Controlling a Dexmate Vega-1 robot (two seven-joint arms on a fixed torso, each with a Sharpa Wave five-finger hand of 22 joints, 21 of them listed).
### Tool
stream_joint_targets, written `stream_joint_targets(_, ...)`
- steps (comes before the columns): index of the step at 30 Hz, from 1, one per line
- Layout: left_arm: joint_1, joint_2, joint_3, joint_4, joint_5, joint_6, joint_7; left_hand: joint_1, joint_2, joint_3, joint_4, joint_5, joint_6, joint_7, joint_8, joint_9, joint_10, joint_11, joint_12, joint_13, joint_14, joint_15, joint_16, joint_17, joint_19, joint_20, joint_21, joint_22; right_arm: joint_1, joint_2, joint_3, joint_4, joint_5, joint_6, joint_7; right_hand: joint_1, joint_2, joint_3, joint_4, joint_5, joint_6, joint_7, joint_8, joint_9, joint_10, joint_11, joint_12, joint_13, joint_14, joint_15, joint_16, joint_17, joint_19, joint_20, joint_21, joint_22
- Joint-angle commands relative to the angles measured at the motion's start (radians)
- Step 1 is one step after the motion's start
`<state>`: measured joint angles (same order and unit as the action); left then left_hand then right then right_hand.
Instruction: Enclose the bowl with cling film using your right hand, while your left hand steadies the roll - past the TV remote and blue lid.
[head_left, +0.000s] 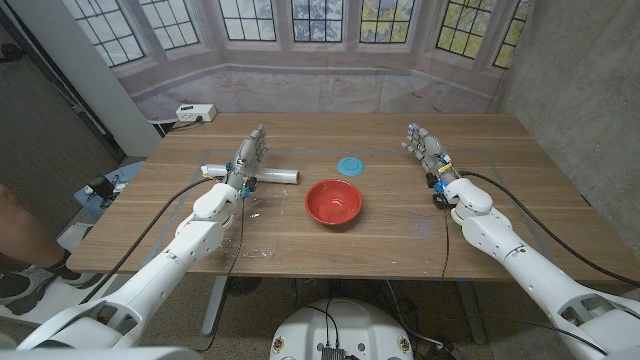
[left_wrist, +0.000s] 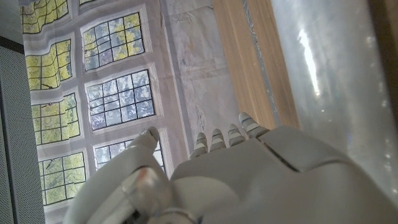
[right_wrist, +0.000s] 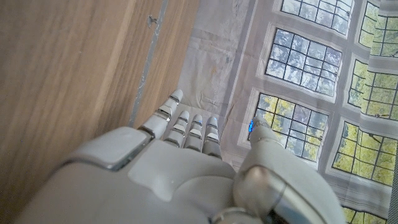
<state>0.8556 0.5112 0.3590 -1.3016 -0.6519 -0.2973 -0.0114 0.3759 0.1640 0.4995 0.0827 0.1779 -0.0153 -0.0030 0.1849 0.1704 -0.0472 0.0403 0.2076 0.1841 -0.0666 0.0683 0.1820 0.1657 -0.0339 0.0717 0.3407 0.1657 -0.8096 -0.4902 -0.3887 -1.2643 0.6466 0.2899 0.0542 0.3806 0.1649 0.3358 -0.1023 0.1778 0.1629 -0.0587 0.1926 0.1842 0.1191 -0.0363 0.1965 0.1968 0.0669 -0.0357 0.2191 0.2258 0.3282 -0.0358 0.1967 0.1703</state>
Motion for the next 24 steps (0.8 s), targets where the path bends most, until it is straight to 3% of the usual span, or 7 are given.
stream_joint_targets(1, 0.025, 0.026, -0.012, -0.02, 0.036, -0.017, 0.044, 0.027, 0.005, 0.014, -0.023, 0.002, 0.024, 0.004, 0.009, 0.004, 0.025, -0.004, 0.011, 0.002, 0.025, -0.003, 0.009, 0.003, 0.026, 0.0, 0.002, 0.005, 0.032, 0.043, -0.032, 0.046, -0.015, 0.001, 0.009, 0.009, -0.002, 0.007, -0.002, 0.004, 0.007, 0.001, 0.005, 0.005, 0.01, 0.002, 0.004, 0.002, 0.01, -0.027, 0.005, 0.002, 0.012, 0.001, 0.005, 0.004)
stream_joint_targets(11, -0.012, 0.064, -0.006, 0.002, 0.041, -0.001, -0.022, 0.039, 0.002, 0.022, -0.04, 0.003, 0.025, 0.009, 0.005, 0.004, 0.027, -0.002, 0.009, 0.002, 0.024, 0.001, 0.004, 0.002, 0.028, 0.002, -0.005, 0.005, 0.021, 0.07, -0.042, 0.046, -0.039, 0.028, -0.031, 0.011, -0.002, 0.008, -0.004, 0.003, 0.008, 0.002, 0.005, 0.005, 0.01, 0.002, 0.004, 0.002, 0.009, -0.027, 0.005, 0.001, 0.014, 0.005, 0.006, 0.004)
stream_joint_targets(24, -0.057, 0.09, 0.014, 0.027, 0.069, -0.001, -0.077, 0.051, 0.002, 0.03, -0.059, 0.004, 0.024, 0.012, 0.002, 0.004, 0.028, -0.004, 0.007, 0.003, 0.023, 0.002, 0.0, 0.002, 0.028, 0.003, -0.014, 0.005, -0.005, 0.063, -0.037, -0.006, -0.056, 0.033, -0.077, 0.017, -0.002, 0.01, -0.008, 0.002, 0.008, 0.002, 0.004, 0.004, 0.01, 0.002, 0.003, 0.002, 0.008, -0.03, 0.003, -0.002, 0.015, 0.006, 0.006, 0.004)
